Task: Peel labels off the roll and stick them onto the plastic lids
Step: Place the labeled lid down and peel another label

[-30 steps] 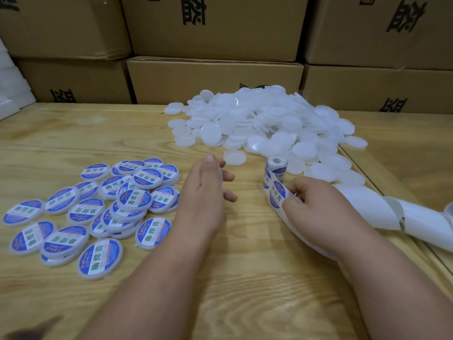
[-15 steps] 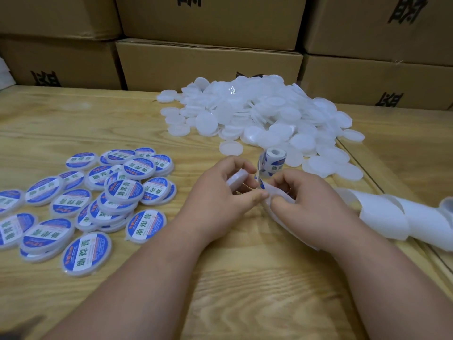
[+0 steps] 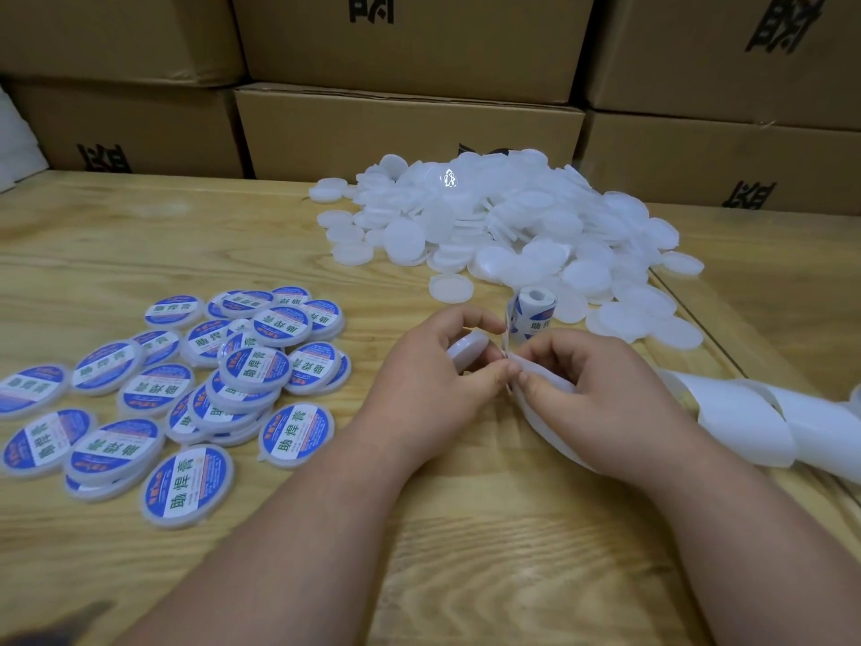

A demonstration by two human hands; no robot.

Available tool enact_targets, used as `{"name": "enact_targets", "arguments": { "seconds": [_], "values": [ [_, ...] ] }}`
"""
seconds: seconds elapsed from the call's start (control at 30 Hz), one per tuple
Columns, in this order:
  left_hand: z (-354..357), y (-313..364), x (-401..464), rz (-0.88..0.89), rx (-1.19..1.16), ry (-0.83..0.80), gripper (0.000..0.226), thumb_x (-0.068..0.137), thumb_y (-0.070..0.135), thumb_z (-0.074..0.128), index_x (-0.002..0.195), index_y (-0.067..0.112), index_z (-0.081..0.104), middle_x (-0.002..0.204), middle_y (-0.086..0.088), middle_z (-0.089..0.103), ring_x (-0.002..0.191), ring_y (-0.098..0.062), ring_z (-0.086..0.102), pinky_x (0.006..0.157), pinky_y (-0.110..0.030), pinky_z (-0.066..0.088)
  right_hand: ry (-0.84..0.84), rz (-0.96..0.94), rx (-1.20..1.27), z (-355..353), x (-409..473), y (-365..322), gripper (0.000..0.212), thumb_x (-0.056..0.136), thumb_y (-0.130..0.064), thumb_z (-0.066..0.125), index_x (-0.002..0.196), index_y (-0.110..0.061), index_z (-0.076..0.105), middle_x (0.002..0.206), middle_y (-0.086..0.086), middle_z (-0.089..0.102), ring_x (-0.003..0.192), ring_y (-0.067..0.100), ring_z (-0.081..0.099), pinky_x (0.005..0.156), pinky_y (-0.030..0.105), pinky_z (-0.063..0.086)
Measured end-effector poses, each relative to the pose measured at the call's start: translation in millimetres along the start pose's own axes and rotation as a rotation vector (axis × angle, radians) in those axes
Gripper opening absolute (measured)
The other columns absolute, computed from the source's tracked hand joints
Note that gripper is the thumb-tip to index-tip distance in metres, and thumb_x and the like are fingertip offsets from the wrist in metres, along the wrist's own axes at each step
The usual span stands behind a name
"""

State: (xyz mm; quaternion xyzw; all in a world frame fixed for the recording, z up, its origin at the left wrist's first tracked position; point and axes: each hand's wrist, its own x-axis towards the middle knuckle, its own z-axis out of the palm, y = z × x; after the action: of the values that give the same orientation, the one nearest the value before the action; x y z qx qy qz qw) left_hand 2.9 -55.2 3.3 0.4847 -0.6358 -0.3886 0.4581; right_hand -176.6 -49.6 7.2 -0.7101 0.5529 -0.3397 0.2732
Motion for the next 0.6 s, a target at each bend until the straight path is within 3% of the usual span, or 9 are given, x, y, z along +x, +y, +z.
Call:
{"name": "enact_targets", "arguments": {
  "seconds": [0.2, 0.33, 0.5, 0.6],
  "values": [
    [0.1, 1.4, -0.4, -0.005, 0.01, -0.002, 0.023, 0.086, 0.021, 0.077, 0.094, 0.039, 0.066, 0.081, 0.016, 0.073, 0.077, 0.007, 0.061, 0.069, -0.003, 0.041, 0.0, 0.022, 0.004, -2.5, -1.1, -0.6, 0.009, 0.089, -0.034, 0.065, 0.09, -0.035, 0.074, 0.081, -0.009, 0.074, 0.077, 0.012, 0.068, 0.065, 0.033, 0.055],
    [-0.5, 2.8, -1.7, 0.0, -0.019, -0.009, 0.022, 0.084, 0.026, 0.081, 0.092, 0.04, 0.067, 0.083, 0.013, 0.073, 0.068, 0.007, 0.059, 0.067, -0.003, 0.042, 0.022, 0.026, 0.012, -2.1, -1.3, -1.9, 0.015, 0.087, -0.046, 0.066, 0.086, -0.032, 0.072, 0.073, -0.009, 0.073, 0.07, 0.012, 0.066, 0.059, 0.025, 0.05],
    [-1.4, 2.5, -1.7, 0.002, -0.007, -0.015, 0.02, 0.086, 0.026, 0.079, 0.091, 0.042, 0.067, 0.083, 0.014, 0.073, 0.072, 0.006, 0.06, 0.066, -0.006, 0.044, 0.023, 0.021, 0.024, -1.9, -2.0, -4.1, 0.012, 0.088, -0.039, 0.068, 0.083, -0.028, 0.073, 0.075, -0.009, 0.072, 0.066, 0.005, 0.063, 0.053, 0.01, 0.044],
    [-1.3, 2.0, -1.5, 0.007, 0.006, -0.017, 0.021, 0.087, 0.024, 0.078, 0.092, 0.041, 0.067, 0.082, 0.017, 0.072, 0.073, 0.007, 0.06, 0.066, -0.005, 0.043, 0.012, 0.015, 0.032, -2.2, -2.1, -5.6, 0.011, 0.087, -0.039, 0.067, 0.082, -0.031, 0.073, 0.075, -0.012, 0.072, 0.068, 0.002, 0.064, 0.055, 0.01, 0.044]
  ]
}}
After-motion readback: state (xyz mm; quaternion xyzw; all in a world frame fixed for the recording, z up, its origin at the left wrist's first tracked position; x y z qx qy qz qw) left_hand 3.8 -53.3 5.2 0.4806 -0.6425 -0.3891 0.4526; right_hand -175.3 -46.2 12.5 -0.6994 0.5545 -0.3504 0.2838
